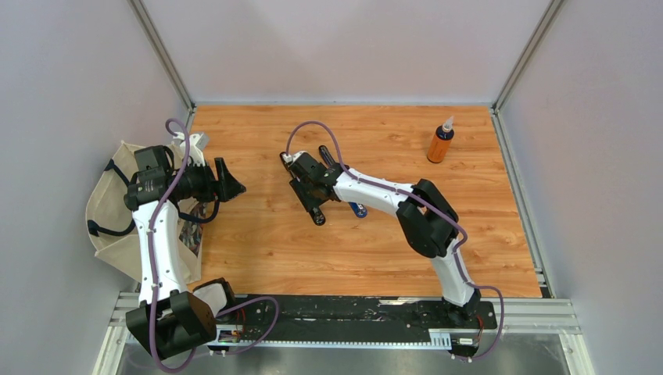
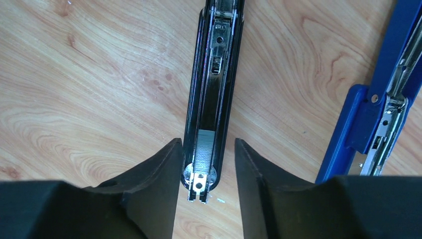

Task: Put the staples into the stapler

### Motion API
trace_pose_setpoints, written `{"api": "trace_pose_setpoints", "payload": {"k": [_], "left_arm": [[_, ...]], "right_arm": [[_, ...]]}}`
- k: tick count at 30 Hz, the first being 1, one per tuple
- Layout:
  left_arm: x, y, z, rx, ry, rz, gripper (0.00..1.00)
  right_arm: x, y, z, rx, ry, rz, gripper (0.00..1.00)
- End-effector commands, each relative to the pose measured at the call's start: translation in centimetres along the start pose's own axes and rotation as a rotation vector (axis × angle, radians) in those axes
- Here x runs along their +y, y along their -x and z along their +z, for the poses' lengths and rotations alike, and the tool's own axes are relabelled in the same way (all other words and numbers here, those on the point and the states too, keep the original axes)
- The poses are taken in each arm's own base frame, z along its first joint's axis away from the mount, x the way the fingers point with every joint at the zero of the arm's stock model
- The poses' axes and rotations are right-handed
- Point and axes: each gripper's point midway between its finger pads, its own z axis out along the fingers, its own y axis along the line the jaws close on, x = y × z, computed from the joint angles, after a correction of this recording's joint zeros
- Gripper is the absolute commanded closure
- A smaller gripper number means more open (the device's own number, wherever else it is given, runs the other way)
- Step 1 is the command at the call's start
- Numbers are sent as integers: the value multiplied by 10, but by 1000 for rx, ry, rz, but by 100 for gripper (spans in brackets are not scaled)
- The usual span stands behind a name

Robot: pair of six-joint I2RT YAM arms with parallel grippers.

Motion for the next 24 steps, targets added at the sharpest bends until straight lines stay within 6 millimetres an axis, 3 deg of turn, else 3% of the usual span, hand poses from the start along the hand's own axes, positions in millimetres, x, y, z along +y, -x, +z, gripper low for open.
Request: {"api": "trace_pose_setpoints", "payload": {"k": [1, 5, 9, 13, 21, 24], "left_arm": [[0, 5, -2, -29, -11, 33, 7], [-1, 6, -3, -27, -11, 28, 7], [-3, 7, -5, -21, -12, 27, 7], [-7, 11, -7, -12, -28, 28, 7], [0, 11, -6, 43, -31, 45, 7], [1, 14, -4, 47, -46, 41, 7]], "right_arm": [[-7, 34, -27, -110, -10, -40, 50], [-13, 26, -31, -102, -17, -113, 45], [-18, -1, -30, -81, -2, -171, 43], [-13, -14, -27, -60, 35, -172, 43], [11, 0, -27, -100, 63, -182, 43], [9, 9, -30, -124, 19, -166, 43]]}}
